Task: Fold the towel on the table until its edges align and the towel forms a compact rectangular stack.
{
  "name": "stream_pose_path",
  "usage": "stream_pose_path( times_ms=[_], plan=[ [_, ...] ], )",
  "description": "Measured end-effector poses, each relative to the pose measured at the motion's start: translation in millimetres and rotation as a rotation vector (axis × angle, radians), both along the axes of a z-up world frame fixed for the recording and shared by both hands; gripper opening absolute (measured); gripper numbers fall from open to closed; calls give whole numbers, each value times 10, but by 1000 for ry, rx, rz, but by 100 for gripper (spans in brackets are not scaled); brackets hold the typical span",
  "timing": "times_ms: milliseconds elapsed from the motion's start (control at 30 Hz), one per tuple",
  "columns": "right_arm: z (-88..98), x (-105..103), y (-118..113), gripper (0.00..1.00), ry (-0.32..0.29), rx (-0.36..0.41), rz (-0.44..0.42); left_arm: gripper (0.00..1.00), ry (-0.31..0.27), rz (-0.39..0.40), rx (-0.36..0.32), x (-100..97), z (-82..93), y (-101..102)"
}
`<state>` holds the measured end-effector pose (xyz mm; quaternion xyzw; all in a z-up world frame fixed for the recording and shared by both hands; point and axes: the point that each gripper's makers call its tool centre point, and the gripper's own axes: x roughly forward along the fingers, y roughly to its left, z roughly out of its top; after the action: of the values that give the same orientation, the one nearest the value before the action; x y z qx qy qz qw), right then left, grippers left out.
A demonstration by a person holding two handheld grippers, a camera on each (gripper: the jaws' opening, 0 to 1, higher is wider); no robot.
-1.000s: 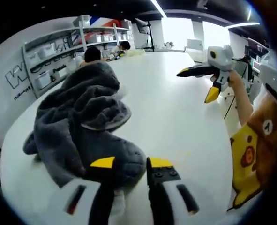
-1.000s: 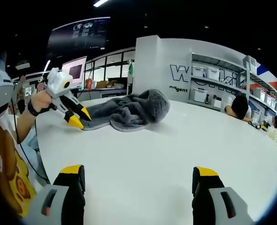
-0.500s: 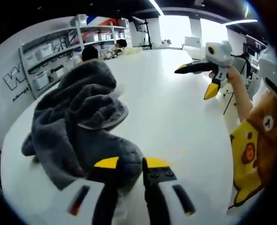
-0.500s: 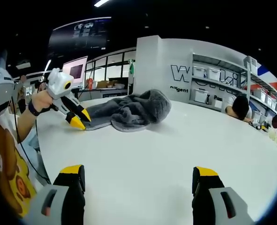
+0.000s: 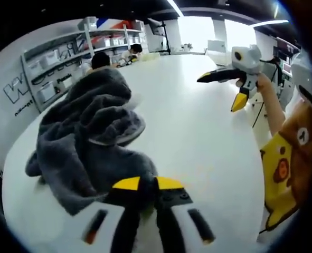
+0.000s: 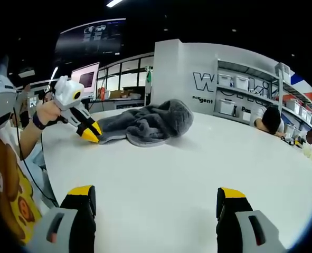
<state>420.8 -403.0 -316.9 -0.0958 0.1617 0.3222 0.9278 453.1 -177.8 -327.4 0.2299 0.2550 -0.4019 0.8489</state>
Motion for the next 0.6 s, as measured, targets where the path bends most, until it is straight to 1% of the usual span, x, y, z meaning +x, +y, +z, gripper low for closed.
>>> stream_pose_path(
  times_ms=[400, 500, 600],
  plan=[
    [-24, -4, 8, 99, 5, 0, 4, 6, -9, 8, -1, 1, 12, 47],
    [-25, -7, 11, 99, 5, -2, 6, 5, -17, 8, 5, -9, 36, 72],
    [-23, -8, 12, 99, 4, -2, 5, 5, -33, 8, 5, -25, 96, 111]
  ],
)
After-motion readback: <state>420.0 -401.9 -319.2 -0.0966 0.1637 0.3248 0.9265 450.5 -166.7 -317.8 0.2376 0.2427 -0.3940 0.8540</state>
